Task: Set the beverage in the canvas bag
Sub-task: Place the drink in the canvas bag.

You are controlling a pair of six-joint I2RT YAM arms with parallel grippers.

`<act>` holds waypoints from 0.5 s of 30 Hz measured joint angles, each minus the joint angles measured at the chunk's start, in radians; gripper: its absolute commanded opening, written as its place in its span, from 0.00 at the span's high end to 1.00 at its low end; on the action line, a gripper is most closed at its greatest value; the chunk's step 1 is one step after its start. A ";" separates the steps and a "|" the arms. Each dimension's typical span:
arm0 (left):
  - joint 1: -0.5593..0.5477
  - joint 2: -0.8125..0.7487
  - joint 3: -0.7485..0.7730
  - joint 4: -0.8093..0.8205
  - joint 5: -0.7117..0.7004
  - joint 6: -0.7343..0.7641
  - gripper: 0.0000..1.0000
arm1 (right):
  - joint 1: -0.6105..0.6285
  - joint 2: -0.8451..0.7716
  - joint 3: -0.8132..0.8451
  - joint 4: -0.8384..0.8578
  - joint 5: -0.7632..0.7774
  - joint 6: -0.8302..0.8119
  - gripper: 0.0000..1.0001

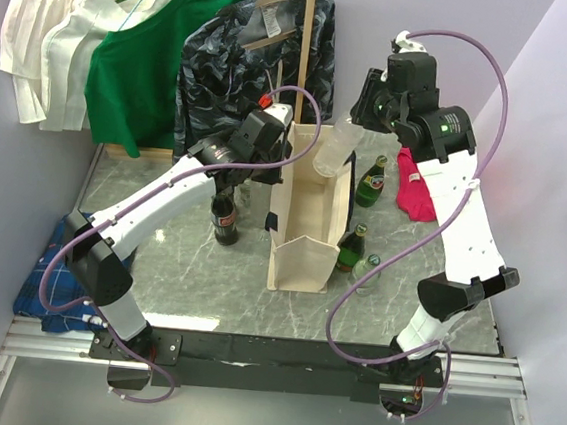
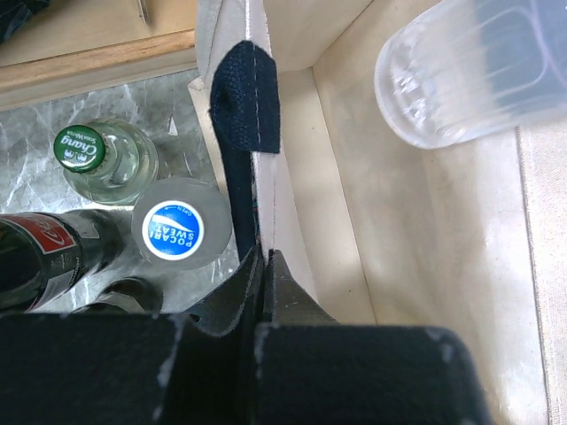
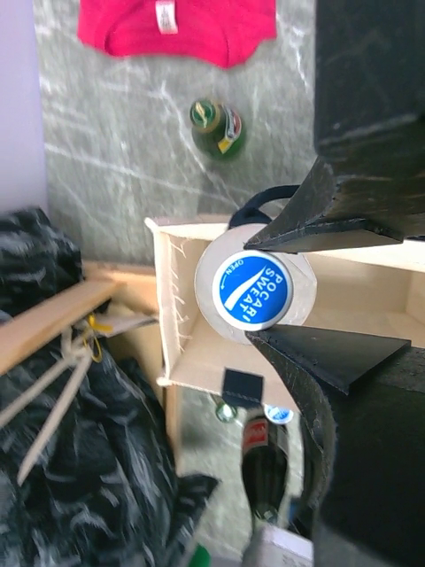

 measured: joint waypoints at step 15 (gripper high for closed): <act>-0.001 0.000 0.000 -0.004 -0.021 -0.015 0.99 | 0.089 0.102 -0.018 0.008 0.158 -0.052 1.00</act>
